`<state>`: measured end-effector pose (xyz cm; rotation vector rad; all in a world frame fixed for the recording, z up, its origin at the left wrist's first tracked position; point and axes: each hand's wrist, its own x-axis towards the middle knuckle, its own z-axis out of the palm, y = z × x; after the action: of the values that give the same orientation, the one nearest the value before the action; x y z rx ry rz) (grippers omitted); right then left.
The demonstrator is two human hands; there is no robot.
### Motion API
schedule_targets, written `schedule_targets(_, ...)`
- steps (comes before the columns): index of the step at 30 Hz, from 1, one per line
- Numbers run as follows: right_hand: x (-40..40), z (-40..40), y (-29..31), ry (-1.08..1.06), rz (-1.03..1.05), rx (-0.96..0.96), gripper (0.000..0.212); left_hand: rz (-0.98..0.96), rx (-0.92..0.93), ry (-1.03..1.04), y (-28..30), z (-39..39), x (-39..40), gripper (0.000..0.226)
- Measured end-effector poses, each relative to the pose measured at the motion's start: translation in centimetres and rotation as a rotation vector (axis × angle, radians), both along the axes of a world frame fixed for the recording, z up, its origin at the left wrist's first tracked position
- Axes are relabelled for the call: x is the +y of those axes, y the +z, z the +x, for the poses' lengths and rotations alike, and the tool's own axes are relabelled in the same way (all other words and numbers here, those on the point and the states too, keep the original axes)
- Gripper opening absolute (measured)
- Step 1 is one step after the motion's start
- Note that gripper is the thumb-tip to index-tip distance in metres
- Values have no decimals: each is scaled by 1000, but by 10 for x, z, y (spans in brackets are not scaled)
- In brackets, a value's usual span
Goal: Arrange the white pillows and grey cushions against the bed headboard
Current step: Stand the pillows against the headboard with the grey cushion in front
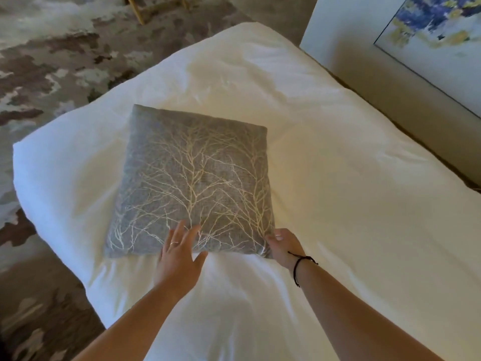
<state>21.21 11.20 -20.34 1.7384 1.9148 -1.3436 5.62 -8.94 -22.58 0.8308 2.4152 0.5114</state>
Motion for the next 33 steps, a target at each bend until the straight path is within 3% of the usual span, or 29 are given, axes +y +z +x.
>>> schedule_targets(3,17,-24,-25,-97,-76,12,39,-104,150,-124,-26,-24,7,86)
schedule_targets(6,26,-36,-43,-257,-184,24,80,-150,253,-208,-43,-39,16,93)
schedule_targets(7,28,-38,-49,-320,-230,37,83,-152,262,-214,-46,-41,17,94)
schedule_targets(10,31,-44,-49,-406,-312,101,52,-148,264,-218,-48,-45,15,93)
schedule_targets(12,26,-49,-41,-409,-257,110,40,-132,259,-216,-44,-48,12,93)
schedule_targets(16,9,-51,-7,-359,-44,151,31,-141,210,-214,-24,-56,9,108)
schedule_targets(20,-16,-29,36,-292,150,211,41,-122,129,-237,0,-46,8,130)
schedule_targets(25,-25,62,103,-314,387,212,47,6,-90,-336,28,34,42,142)
schedule_targets(33,-50,291,211,-522,644,96,42,319,-408,-702,94,275,79,131)
